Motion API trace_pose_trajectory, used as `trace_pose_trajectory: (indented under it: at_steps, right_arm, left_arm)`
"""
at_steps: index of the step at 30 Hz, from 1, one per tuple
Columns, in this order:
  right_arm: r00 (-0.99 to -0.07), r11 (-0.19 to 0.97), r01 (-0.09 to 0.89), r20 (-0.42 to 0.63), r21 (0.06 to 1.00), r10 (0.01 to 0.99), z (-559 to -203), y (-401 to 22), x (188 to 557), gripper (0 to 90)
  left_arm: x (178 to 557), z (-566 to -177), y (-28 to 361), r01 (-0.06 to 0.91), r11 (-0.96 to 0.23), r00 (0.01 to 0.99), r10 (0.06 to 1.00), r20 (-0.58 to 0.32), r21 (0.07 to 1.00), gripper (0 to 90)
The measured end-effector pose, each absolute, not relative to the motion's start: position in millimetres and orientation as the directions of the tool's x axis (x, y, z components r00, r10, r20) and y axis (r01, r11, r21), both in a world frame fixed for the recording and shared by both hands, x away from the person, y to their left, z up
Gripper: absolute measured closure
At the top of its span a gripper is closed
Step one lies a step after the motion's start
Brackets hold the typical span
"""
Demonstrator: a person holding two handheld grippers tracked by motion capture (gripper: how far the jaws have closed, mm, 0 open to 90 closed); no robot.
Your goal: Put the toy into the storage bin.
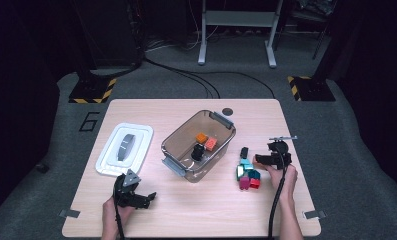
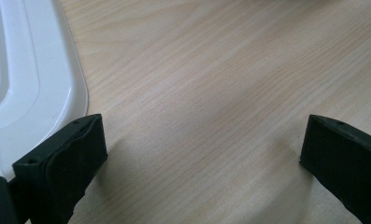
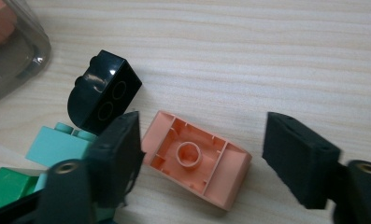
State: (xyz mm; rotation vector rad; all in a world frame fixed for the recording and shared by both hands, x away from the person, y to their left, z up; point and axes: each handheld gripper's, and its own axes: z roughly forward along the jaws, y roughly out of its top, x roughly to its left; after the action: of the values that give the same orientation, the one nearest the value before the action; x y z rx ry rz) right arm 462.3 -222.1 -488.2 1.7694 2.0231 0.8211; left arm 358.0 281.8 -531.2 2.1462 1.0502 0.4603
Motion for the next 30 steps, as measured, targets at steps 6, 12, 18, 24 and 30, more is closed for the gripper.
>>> trace_pose_trajectory:
  at_steps: [6,12,18,24,30]
  right_arm:
    - [-0.160,0.055,0.806,0.128,0.589,0.979,-494,-214,464,19.5]
    - [-0.155,0.060,0.826,0.124,0.560,0.980,-502,-209,467,20.6]
    - [-0.164,0.101,0.827,0.065,0.553,0.984,-503,-215,466,21.0]
    - [-0.182,0.133,0.807,0.028,0.575,0.983,-505,-220,464,32.8]
    - [-0.242,0.199,0.797,-0.001,0.571,0.970,-503,-220,464,34.4]
  left_arm:
    - [358,-531,282,0.549,-0.435,0.612,0.791,0.012,0.713,0.4]
    - [358,-531,282,0.549,-0.436,0.611,0.791,0.013,0.713,0.4]
    - [358,-531,282,0.546,-0.432,0.609,0.793,0.013,0.717,0.4]
    - [358,-531,282,0.546,-0.432,0.609,0.793,0.013,0.718,0.4]
    - [358,-531,282,0.546,-0.432,0.609,0.793,0.013,0.718,0.4]
